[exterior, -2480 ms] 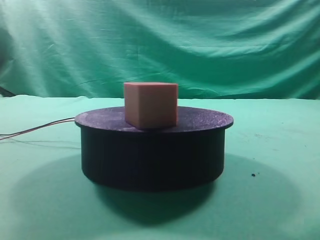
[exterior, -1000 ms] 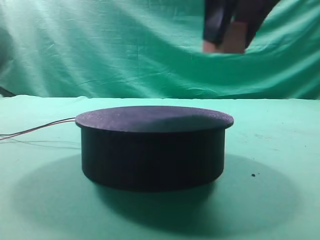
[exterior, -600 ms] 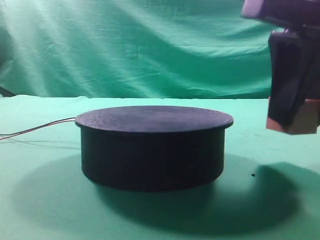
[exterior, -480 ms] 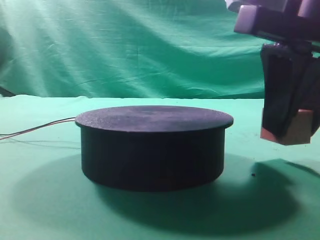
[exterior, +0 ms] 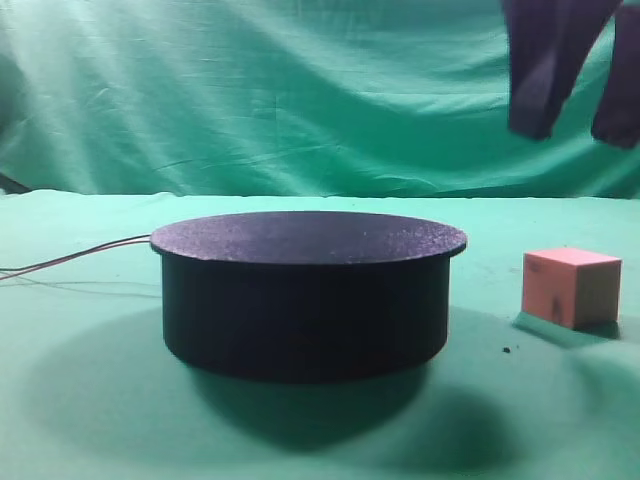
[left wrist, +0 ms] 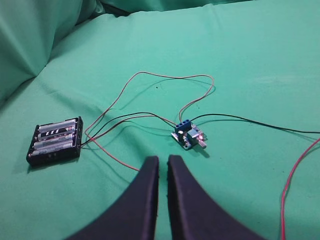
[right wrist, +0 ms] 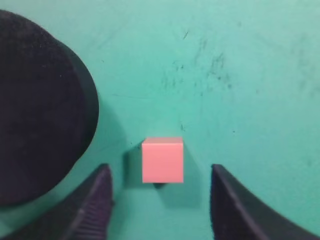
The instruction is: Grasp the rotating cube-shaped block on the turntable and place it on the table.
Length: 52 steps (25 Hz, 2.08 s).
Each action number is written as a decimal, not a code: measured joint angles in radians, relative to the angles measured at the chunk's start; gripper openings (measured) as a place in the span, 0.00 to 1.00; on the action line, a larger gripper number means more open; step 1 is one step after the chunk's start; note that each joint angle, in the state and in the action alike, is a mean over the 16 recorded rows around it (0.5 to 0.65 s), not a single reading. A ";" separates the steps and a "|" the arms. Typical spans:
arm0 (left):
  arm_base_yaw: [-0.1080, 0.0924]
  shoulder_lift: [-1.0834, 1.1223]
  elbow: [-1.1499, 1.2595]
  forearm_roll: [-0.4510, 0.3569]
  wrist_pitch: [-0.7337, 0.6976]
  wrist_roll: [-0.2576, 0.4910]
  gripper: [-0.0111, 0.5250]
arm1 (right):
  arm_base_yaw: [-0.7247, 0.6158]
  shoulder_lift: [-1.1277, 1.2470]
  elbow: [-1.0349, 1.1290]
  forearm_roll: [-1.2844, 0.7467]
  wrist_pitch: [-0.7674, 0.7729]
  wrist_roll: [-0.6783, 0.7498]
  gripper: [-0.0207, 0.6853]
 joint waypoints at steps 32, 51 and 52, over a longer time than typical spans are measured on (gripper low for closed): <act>0.000 0.000 0.000 0.000 0.000 0.000 0.02 | -0.236 -0.660 0.450 0.138 -0.503 -0.402 0.03; 0.000 0.000 0.000 0.000 0.000 0.000 0.02 | -0.435 -1.109 0.844 0.170 -0.570 -0.405 0.05; 0.000 0.000 0.000 0.000 0.000 0.000 0.02 | -0.435 -1.111 0.845 0.170 -0.561 -0.405 0.06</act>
